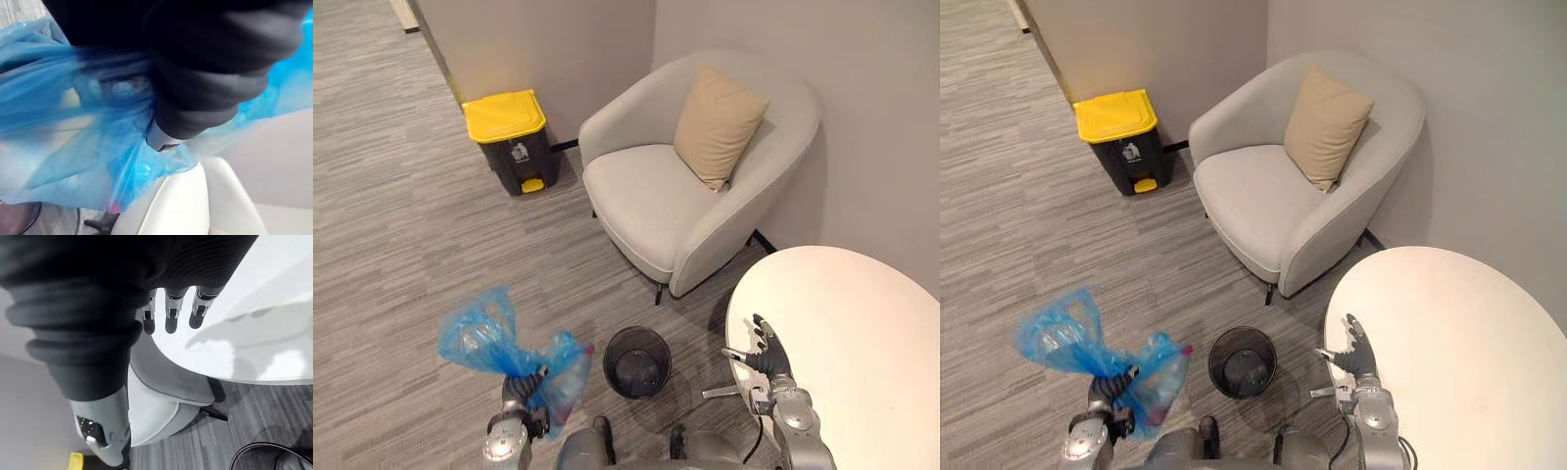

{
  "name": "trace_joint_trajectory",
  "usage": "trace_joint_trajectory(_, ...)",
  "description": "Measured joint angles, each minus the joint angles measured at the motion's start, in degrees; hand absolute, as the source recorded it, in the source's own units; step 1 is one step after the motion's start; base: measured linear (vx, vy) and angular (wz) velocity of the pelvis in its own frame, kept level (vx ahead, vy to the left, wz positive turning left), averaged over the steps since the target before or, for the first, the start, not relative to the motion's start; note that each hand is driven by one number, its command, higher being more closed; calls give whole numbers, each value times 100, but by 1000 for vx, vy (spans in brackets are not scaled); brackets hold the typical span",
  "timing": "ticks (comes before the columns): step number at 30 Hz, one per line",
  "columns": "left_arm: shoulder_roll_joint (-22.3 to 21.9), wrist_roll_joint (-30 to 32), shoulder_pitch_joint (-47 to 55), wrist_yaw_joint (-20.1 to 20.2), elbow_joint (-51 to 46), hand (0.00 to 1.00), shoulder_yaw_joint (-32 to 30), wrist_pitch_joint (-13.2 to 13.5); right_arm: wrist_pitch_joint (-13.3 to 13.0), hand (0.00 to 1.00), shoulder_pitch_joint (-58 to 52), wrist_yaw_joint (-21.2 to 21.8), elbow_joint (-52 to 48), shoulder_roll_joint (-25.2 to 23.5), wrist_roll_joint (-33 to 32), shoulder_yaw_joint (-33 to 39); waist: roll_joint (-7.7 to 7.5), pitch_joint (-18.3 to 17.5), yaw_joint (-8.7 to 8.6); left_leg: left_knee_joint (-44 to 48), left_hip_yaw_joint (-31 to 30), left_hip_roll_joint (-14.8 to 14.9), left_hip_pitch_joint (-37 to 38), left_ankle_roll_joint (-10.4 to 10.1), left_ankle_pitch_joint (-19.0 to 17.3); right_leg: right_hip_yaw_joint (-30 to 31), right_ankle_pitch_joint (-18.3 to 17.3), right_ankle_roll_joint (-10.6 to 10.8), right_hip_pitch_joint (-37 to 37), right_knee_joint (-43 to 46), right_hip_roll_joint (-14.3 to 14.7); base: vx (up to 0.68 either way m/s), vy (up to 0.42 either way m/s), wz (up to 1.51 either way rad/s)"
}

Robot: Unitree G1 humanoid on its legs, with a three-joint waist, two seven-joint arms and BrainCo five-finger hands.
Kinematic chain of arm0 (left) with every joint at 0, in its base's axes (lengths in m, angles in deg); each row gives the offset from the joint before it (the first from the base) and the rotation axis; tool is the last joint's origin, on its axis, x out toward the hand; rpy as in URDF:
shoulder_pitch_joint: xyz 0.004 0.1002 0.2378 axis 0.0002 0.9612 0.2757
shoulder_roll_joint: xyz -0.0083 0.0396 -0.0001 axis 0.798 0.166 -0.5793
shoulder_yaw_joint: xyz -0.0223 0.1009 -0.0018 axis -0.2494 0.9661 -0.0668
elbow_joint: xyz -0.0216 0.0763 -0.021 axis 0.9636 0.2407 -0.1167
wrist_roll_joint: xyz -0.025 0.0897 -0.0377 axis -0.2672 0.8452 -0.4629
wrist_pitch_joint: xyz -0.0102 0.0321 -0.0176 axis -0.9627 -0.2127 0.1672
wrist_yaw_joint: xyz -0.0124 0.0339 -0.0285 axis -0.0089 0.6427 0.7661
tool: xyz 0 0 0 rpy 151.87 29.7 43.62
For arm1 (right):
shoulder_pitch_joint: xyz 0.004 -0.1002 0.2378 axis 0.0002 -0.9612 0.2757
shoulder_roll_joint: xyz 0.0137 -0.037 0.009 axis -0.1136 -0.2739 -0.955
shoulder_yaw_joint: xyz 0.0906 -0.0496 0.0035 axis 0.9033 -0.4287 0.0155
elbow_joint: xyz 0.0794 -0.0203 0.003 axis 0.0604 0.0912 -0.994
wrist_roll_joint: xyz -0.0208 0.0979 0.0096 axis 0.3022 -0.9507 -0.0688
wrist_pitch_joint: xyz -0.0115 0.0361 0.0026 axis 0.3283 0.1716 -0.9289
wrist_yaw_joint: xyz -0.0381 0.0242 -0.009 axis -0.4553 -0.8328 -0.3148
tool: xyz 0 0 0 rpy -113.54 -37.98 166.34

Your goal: Gather rubbish on tea table into small bin, then transfer packed bag to large trash can.

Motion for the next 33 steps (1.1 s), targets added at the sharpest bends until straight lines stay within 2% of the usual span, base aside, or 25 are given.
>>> trace_joint_trajectory(2,-3,-12,-40,-31,-122,100,10,6,-10,0,51,-3,-32,-5,0,-113,-95,-40,107,333,-131,8,-363,-29,20,195,-225,134,302,-232,-62,-45,-215,45)
trace_joint_trajectory(3,-45,-12,-96,-52,-124,100,21,1,-9,0,90,-26,-67,12,-1,-111,-96,-35,213,491,-221,44,-606,-124,85,145,-547,88,472,-739,48,-138,-249,40)
trace_joint_trajectory(4,-186,-13,-104,-65,-123,100,69,-1,-8,0,149,-92,-120,23,-3,-105,1,14,297,443,-316,93,-675,-273,185,51,-686,15,632,-1106,142,-179,-300,40)
trace_joint_trajectory(5,-259,-13,-101,-81,-124,100,106,0,-7,0,156,-112,-158,32,-4,-103,65,38,302,406,-387,126,-698,-329,245,-34,-715,-33,728,-1300,201,-213,-256,49)
trace_joint_trajectory(6,-363,-31,-40,-135,-125,100,219,1,-8,0,175,-135,-222,89,-15,-141,237,30,297,273,-555,216,-792,-424,472,-261,-720,-177,838,-1614,401,-195,-207,49)
trace_joint_trajectory(7,-383,-52,14,-143,-137,100,276,2,-12,0,185,-159,-234,119,-19,-163,300,33,294,162,-607,233,-813,-474,603,-366,-678,-245,821,-1642,469,-266,-233,70)
trace_joint_trajectory(8,-391,-100,31,-145,-154,100,338,5,-13,0,204,-233,-227,174,-21,-216,341,38,273,-229,-585,281,-813,-548,1009,-533,-608,-369,716,-1651,497,-293,-187,84)
trace_joint_trajectory(9,-404,-141,-51,-148,-163,100,352,4,-9,0,214,-289,-233,194,-22,-203,310,42,248,-968,-356,307,-746,-610,1633,-840,-484,-590,620,-1830,474,-293,-172,83)
trace_joint_trajectory(10,-411,-159,-67,-149,-181,100,356,3,-3,0,234,-308,-231,192,-22,-204,301,64,240,-929,-144,341,-776,-590,1595,-945,-434,-677,598,-1879,474,-283,-191,94)
trace_joint_trajectory(11,-397,-206,-85,-150,-229,100,380,3,20,0,258,-389,-233,217,-22,-211,314,120,201,-215,401,434,-801,-460,1107,-1189,-313,-820,581,-1950,445,-195,-154,67)
trace_joint_trajectory(12,-389,-206,-79,-150,-245,100,379,3,22,0,258,-403,-238,214,-25,-213,277,142,172,27,510,450,-777,-385,917,-1257,-295,-840,583,-1959,423,-182,-143,79)
trace_joint_trajectory(13,-374,-204,-59,-144,-281,100,380,2,25,0,261,-407,-282,202,-28,-230,277,141,119,438,665,514,-720,-241,568,-1400,-263,-890,588,-1974,403,-189,-78,61)
trace_joint_trajectory(15,-366,-203,-80,-136,-367,100,388,2,14,0,254,-442,-450,143,-21,-205,275,141,95,1005,880,677,-399,-203,-105,-1690,-199,-935,587,-2024,355,-207,-37,66)
trace_joint_trajectory(17,-320,-202,-131,-135,-363,100,462,2,13,0,251,-475,-406,111,-16,-99,273,131,61,1052,920,715,-96,-232,-330,-1901,-165,-885,592,-2074,275,-136,36,75)
trace_joint_trajectory(18,-232,-202,-128,-130,-318,100,554,3,3,0,284,-485,-211,99,-16,-52,256,76,-70,675,1021,686,138,-294,-342,-2099,-84,-805,590,-2227,225,-113,55,88)
trace_joint_trajectory(19,-208,-201,-131,-131,-282,100,571,2,5,0,316,-486,-98,99,-17,-37,299,33,-110,407,1076,658,261,-303,-324,-2157,-34,-765,591,-2299,214,-83,78,83)
trace_joint_trajectory(20,-190,-201,-165,-131,-145,100,590,14,6,0,364,-485,129,129,-17,23,376,-23,-191,-266,1097,589,515,-414,-231,-2280,99,-708,593,-2472,234,-47,86,58)
trace_joint_trajectory(21,-132,-197,-287,-132,136,100,592,21,14,0,430,-486,428,126,-18,143,391,-43,-191,-802,1075,455,699,-478,-28,-2341,245,-658,607,-2625,236,-46,136,47)
trace_joint_trajectory(22,-45,-193,-418,-134,431,100,612,-1,44,0,491,-486,702,104,-22,186,389,-51,-166,-1057,1058,371,760,-456,162,-2322,457,-628,668,-2862,253,-30,163,28)
trace_joint_trajectory(26,156,-76,-369,-133,819,100,652,-21,70,0,457,-481,1072,83,-20,236,360,-79,-185,-1219,1035,187,1050,-376,226,-2277,746,-441,1110,-3384,230,-16,139,2)
trace_joint_trajectory(33,297,18,-385,-132,985,100,654,-44,136,0,538,-484,1405,98,-23,417,318,-119,-210,-1649,851,7,1112,-259,531,-2378,1005,-419,1176,-3637,222,-57,38,11)
